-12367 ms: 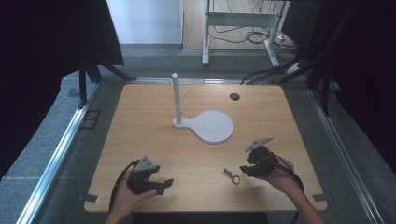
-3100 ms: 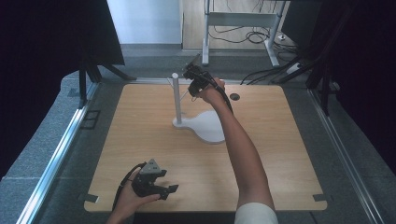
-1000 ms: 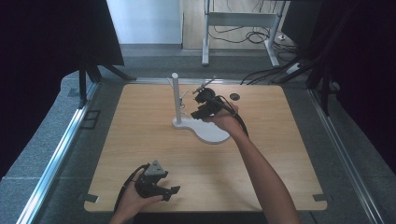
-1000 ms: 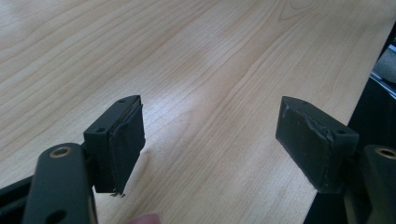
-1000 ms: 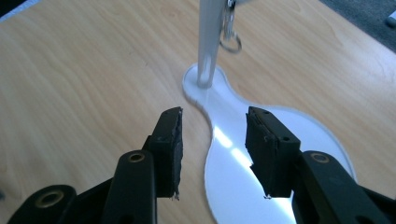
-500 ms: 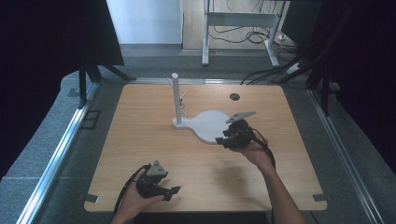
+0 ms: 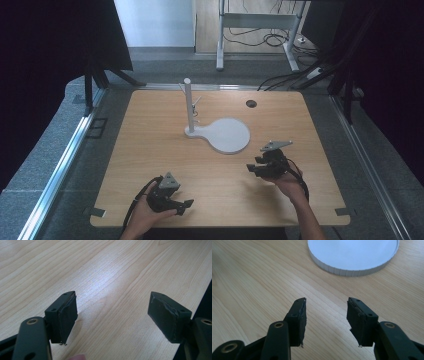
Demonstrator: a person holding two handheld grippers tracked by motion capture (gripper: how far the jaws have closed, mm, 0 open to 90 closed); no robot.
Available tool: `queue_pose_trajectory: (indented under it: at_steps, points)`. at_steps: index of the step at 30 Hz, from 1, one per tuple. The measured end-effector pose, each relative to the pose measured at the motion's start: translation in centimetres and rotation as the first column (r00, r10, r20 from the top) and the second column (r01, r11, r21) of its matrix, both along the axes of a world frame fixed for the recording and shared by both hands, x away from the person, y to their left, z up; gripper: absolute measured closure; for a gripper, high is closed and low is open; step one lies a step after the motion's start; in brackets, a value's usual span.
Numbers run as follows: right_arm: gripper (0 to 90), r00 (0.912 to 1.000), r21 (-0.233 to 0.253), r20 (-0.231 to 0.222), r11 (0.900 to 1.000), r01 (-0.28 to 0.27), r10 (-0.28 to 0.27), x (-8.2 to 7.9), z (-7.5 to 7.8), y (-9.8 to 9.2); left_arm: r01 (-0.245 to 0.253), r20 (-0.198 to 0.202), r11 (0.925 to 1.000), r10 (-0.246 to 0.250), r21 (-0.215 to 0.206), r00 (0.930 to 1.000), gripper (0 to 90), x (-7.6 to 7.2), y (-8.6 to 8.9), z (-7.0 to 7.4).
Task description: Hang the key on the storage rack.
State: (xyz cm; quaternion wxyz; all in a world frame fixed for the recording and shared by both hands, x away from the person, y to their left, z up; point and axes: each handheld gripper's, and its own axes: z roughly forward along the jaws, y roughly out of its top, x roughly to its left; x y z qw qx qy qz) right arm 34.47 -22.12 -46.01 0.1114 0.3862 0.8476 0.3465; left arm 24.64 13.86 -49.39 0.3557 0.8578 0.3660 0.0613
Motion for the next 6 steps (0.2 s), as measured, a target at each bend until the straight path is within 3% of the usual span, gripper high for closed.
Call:
queue_pose_trajectory:
  at_steps: [6]
  points:
    - [46.5, 0.9996, -0.007, 0.004, 1.000, 0.027, -0.027, -0.34, -0.69, -0.26, 0.000, 0.007, 1.0000, 0.000, -0.004, 1.0000, 24.0, 0.02, 0.18, 0.16]
